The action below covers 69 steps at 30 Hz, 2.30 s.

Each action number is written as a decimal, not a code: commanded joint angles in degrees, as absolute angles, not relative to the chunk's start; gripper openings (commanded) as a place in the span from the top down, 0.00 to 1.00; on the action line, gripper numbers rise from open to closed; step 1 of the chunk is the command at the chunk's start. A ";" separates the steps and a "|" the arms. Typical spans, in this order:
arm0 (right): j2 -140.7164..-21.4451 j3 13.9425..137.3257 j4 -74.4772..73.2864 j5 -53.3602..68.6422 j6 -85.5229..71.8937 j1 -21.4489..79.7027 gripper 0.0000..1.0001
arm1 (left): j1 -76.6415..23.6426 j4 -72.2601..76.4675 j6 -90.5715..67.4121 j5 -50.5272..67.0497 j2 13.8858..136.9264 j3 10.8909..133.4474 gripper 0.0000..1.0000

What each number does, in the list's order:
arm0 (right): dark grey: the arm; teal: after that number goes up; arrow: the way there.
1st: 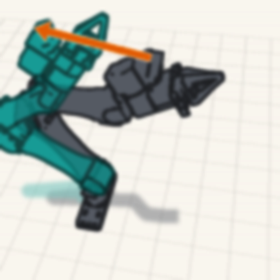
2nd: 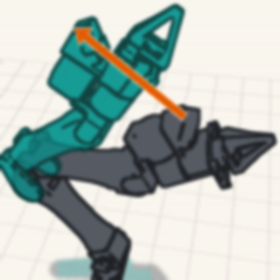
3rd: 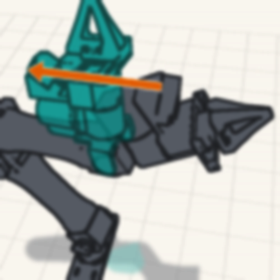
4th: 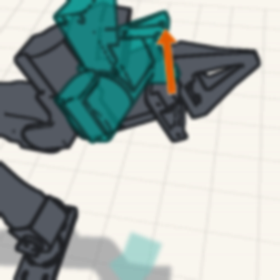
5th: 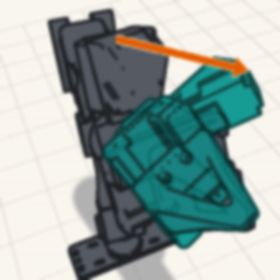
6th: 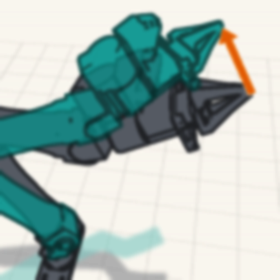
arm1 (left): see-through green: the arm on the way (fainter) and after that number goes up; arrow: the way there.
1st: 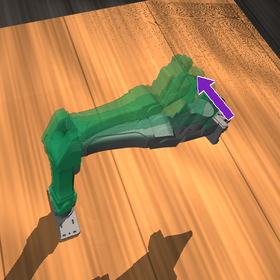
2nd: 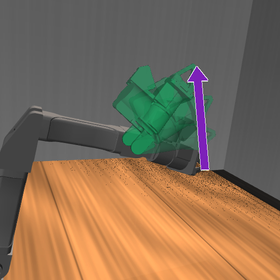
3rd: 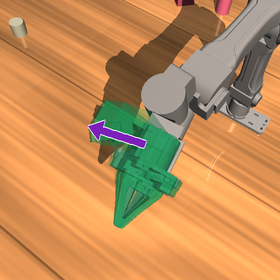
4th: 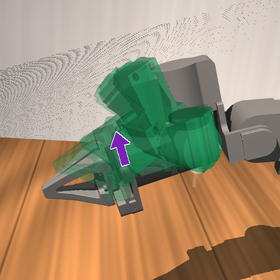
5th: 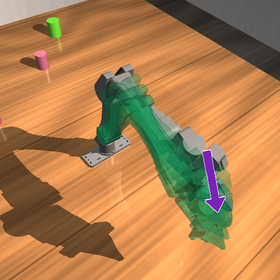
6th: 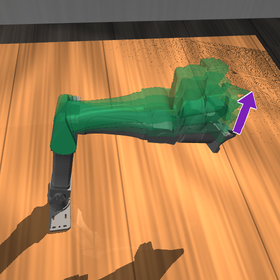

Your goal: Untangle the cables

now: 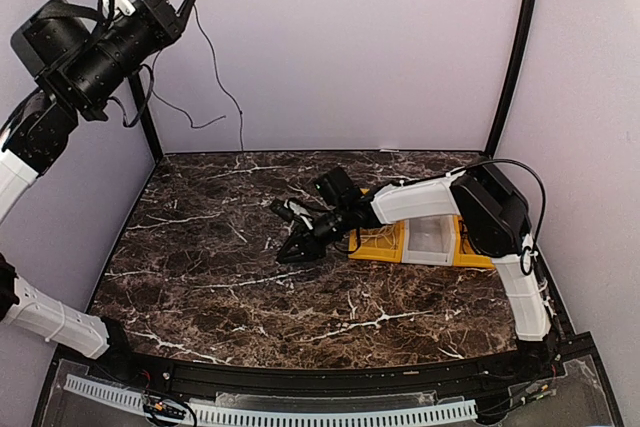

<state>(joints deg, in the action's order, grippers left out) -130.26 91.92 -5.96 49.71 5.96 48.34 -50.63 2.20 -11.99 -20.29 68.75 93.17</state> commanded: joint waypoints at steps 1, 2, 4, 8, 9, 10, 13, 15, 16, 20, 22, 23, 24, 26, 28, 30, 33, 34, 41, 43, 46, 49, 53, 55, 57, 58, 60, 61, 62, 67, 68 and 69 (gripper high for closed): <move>-129.07 91.51 -7.31 46.72 8.58 47.40 0.75 | -50.45 1.17 -5.23 -21.64 67.83 100.06 1.00; -128.92 91.17 -7.14 46.23 8.87 47.19 0.73 | -50.50 1.55 -4.59 -22.42 67.21 100.30 1.00; -129.03 91.11 -7.28 45.72 9.20 46.87 0.71 | -50.51 3.06 -2.84 -23.51 66.27 100.74 1.00; -130.97 93.12 -9.58 45.86 9.85 46.58 0.68 | -50.48 3.73 -1.22 -24.64 65.32 101.47 1.00; -130.83 93.50 -10.18 46.25 10.31 46.54 0.67 | -50.39 3.62 -1.40 -24.85 65.20 101.19 1.00; -130.22 93.61 -10.75 46.91 11.12 46.50 0.66 | -50.42 3.21 -1.67 -25.22 65.16 100.14 1.00; -125.81 92.56 -11.23 48.86 13.31 46.28 0.61 | -50.49 2.91 -4.32 -24.91 64.58 96.13 1.00; -122.29 92.78 -12.86 49.91 15.49 46.23 0.58 | -50.46 3.67 -6.37 -24.50 63.87 91.71 1.00; -120.67 93.49 -14.34 50.12 16.58 46.15 0.57 | -50.46 4.39 -7.72 -24.38 63.66 88.85 1.00; -115.03 98.11 -20.79 50.12 18.94 46.06 0.51 | -50.43 6.32 -10.71 -23.65 62.90 81.31 1.00; -112.85 100.54 -22.96 50.14 19.24 46.05 0.49 | -50.47 6.64 -11.60 -23.36 63.07 78.69 1.00; -111.76 101.41 -23.38 49.89 19.15 46.07 0.48 | -50.41 6.83 -12.00 -23.09 63.09 77.88 1.00; -110.74 102.06 -23.43 49.57 18.90 46.06 0.46 | -50.44 7.60 -12.91 -22.79 63.10 76.09 1.00; -108.76 102.89 -22.77 48.07 18.20 46.05 0.44 | -50.46 8.90 -14.24 -21.61 63.34 73.66 1.00; -107.78 104.13 -21.82 45.73 16.50 46.06 0.42 | -50.52 10.17 -15.70 -20.50 63.78 71.72 1.00; -107.82 106.86 -21.75 43.77 14.92 46.05 0.40 | -50.52 11.62 -17.21 -18.71 64.52 69.99 1.00; -108.37 109.23 -20.70 41.52 13.47 46.05 0.35 | -50.45 13.94 -19.49 -16.81 65.85 67.65 1.00; -108.67 109.99 -20.67 41.74 13.18 46.05 0.34 | -50.52 14.35 -19.90 -16.20 66.56 67.27 1.00; -110.82 111.48 -17.41 44.27 8.87 46.05 0.30 | -50.50 18.54 -22.35 -15.03 69.07 65.25 1.00; -111.42 111.15 -16.17 45.73 7.31 46.14 0.29 | -50.52 18.92 -22.48 -15.00 69.22 65.22 1.00; -112.72 110.83 -13.86 48.84 3.81 46.23 0.29 | -50.52 19.06 -22.62 -15.34 69.07 64.98 1.00; -114.15 111.34 -12.09 52.46 0.57 46.38 0.34 | -50.45 19.36 -22.87 -15.61 68.55 64.54 1.00; -114.98 112.28 -10.69 54.10 -1.83 46.47 0.61 | -50.49 19.69 -23.26 -16.05 67.73 63.65 1.00; -114.63 112.26 -10.41 54.03 -1.97 46.33 0.82 | -50.49 19.64 -23.35 -16.23 67.31 63.16 1.00; -113.88 112.24 -10.44 53.97 -1.77 46.05 1.00 | -50.49 19.43 -23.53 -16.55 66.98 62.74 1.00; -113.37 112.28 -10.64 53.72 -1.50 45.79 1.00 | -50.44 19.21 -23.72 -16.80 66.76 62.40 1.00; -111.87 113.03 -11.78 53.04 -0.53 44.91 1.00 | -50.51 18.78 -24.16 -17.20 66.36 61.71 0.99; -111.23 113.80 -12.81 52.77 -0.30 44.23 1.00 | -50.48 18.66 -24.34 -17.48 66.23 61.13 0.94; -110.52 114.57 -13.96 52.22 1.25 43.54 1.00 | -50.46 18.42 -24.54 -17.57 65.86 60.84 0.78; -107.41 118.81 -18.14 50.73 3.33 37.76 1.00 | -50.48 18.77 -25.61 -18.30 63.67 55.81 0.47; -106.85 119.24 -18.42 50.67 3.34 36.36 1.00 | -50.46 18.92 -25.87 -17.80 62.83 55.06 0.44; -106.26 119.57 -18.84 50.56 3.59 35.04 1.00 | -50.45 19.19 -26.18 -17.47 62.35 53.43 0.43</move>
